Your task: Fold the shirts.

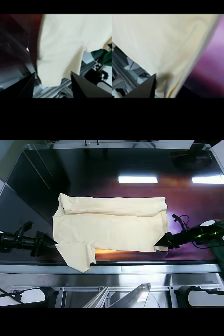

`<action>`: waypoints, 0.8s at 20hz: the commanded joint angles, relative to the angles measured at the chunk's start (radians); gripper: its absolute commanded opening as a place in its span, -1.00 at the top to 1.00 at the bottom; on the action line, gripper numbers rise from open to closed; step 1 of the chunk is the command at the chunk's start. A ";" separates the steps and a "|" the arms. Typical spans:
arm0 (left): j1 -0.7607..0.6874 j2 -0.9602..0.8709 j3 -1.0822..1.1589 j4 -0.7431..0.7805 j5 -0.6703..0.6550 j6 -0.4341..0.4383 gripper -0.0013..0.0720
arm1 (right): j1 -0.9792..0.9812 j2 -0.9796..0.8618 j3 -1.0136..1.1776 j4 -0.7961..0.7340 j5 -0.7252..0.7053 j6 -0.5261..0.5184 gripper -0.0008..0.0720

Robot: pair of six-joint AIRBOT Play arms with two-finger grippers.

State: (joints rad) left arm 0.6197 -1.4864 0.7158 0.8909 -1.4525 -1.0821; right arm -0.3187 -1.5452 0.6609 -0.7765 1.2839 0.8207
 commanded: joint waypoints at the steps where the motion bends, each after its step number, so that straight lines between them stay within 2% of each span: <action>1: -0.085 0.001 -0.068 0.019 0.043 -0.027 -0.35 | 0.002 -0.001 0.000 -0.003 -0.072 -0.007 0.36; 3: -0.130 0.001 -0.089 0.061 0.072 -0.064 -0.35 | 0.003 -0.001 0.000 -0.004 -0.072 -0.007 0.36; 6: -0.194 0.001 -0.106 0.051 0.123 -0.068 -0.35 | 0.003 0.000 0.000 -0.004 -0.071 -0.010 0.36; 9: -0.268 0.001 -0.104 0.055 0.141 -0.066 -0.25 | 0.002 0.000 0.000 -0.005 -0.045 -0.010 0.36; 10: -0.275 0.001 -0.090 0.058 0.126 -0.047 0.45 | -0.001 0.000 0.000 -0.004 -0.029 -0.010 0.37; 11: -0.276 0.001 -0.073 0.056 0.116 -0.032 0.91 | -0.011 0.002 0.000 -0.005 -0.011 -0.010 0.37; 12: -0.276 0.001 -0.053 0.056 0.106 -0.032 0.91 | -0.028 0.004 0.000 -0.004 0.008 -0.009 0.37; 14: -0.276 0.001 -0.028 0.026 0.087 -0.031 0.91 | -0.074 0.016 0.000 -0.004 0.031 -0.009 0.75; 15: -0.276 0.001 -0.023 0.000 0.077 -0.019 0.91 | -0.103 0.026 0.000 -0.004 0.042 -0.006 0.77; 16: -0.276 0.002 -0.023 -0.039 0.062 -0.001 0.91 | -0.128 0.040 0.000 0.000 0.057 -0.006 0.93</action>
State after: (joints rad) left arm 0.3504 -1.4864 0.6735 0.9310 -1.3327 -1.1130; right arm -0.3901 -1.5284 0.6590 -0.7998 1.2919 0.8104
